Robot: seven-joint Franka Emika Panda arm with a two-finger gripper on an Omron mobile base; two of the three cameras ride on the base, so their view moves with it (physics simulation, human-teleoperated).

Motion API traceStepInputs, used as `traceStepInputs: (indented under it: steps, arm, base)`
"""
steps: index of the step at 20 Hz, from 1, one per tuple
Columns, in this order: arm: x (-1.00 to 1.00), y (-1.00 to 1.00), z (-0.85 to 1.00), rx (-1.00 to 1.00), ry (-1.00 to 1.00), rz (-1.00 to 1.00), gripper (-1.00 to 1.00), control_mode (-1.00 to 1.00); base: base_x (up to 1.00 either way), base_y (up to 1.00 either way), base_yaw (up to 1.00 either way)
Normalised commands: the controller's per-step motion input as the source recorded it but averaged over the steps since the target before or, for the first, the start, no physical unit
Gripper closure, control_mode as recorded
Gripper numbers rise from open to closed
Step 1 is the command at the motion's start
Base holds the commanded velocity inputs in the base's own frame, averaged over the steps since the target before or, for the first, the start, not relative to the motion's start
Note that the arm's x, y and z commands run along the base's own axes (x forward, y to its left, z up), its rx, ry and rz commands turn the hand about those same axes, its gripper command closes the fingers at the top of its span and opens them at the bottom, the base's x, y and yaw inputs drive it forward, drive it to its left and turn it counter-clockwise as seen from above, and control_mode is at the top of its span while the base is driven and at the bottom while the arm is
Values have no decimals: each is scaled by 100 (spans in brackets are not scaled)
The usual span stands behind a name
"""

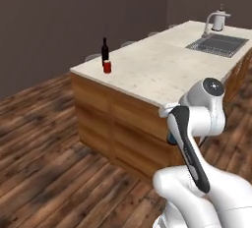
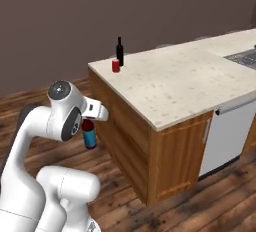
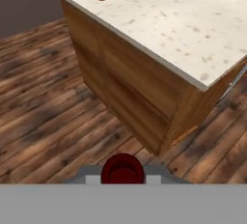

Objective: Move the drinks to the dining counter.

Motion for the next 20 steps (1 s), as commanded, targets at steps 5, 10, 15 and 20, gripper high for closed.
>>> traceStepInputs:
  steps: [5,10,15,20]
  arm:
    - [0,0,0,0,0,0,100,100]
    - [0,0,0,0,0,0,100,100]
    - [0,0,0,0,0,0,100,100]
    - [0,0,0,0,0,0,100,100]
  base:
    - [15,100,-37]
    - [15,100,-36]
    - [17,100,-50]
    - [26,100,-65]
